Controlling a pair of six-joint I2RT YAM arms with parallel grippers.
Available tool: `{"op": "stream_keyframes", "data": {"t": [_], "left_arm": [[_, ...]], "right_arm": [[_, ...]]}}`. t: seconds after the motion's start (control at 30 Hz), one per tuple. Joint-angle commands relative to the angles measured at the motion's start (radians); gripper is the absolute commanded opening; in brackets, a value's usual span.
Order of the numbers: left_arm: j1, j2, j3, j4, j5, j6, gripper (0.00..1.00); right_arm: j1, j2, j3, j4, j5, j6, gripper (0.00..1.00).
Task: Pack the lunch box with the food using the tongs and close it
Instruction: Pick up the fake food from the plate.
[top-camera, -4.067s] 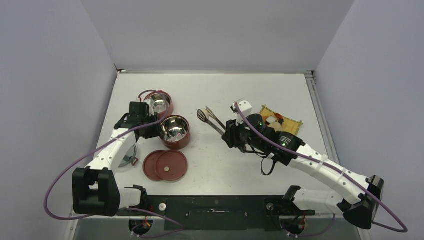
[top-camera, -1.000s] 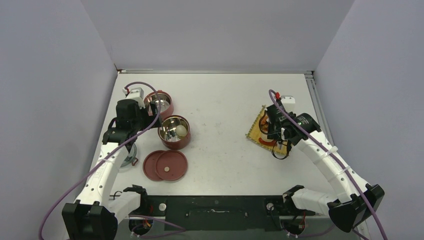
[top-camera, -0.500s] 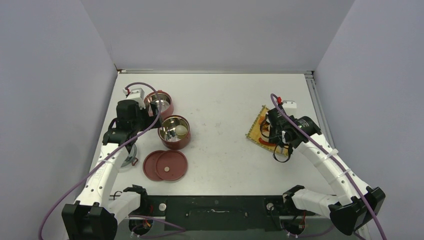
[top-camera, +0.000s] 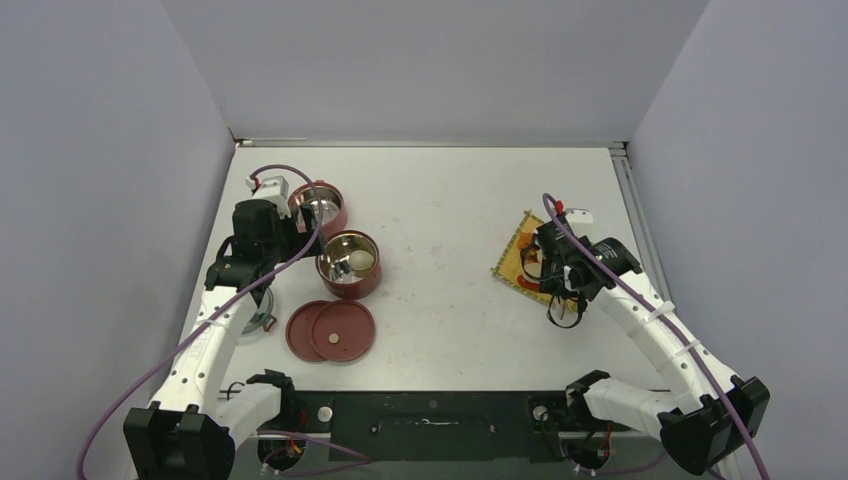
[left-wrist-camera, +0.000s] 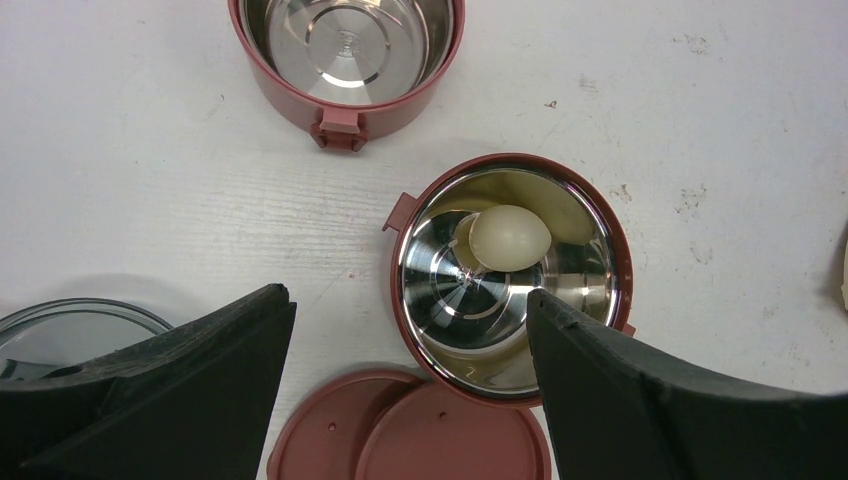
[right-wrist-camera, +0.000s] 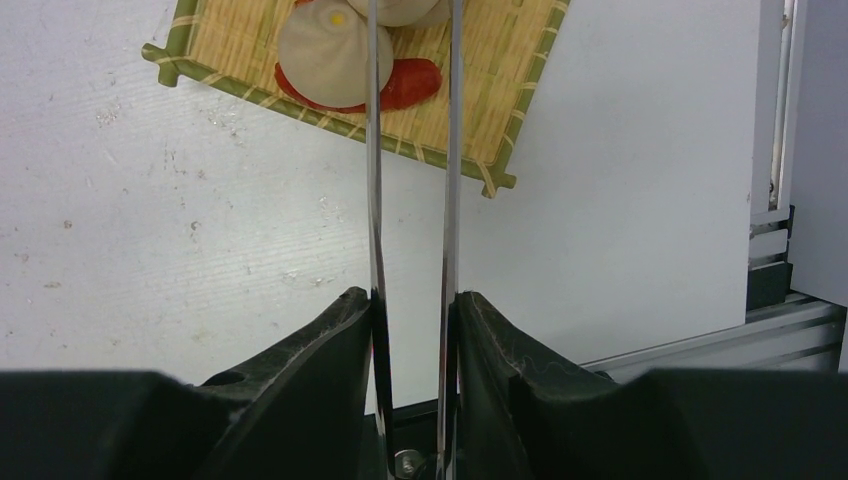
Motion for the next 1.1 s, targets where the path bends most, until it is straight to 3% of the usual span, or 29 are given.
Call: {"op": "stream_keyframes", "data": {"t": [0.0, 0.23, 0.67, 1.07], "left_arm": [[-0.005, -0.016, 0.006, 0.021, -0.008, 0.002, 0.85], [-0.005, -0.021, 0.006, 0.022, -0.006, 0.001, 0.85], [-0.005, -0.022, 0.004, 0.023, -0.006, 0.001, 0.85], [-0.005, -0.024, 0.002, 0.024, 0.0, -0.011, 0.85]], "right_arm": [[-0.01, -0.027, 0.0, 0.034, -0.011, 0.006, 0.27], [-0.01, -0.039, 0.079, 0.001, 0.026, -0.004, 0.05], [-0.01, -0.044, 0.138, -0.027, 0.071, -0.041, 0.05], [-0.008, -0.107, 0.199, 0.07, -0.109, -0.196, 0.05]]}}
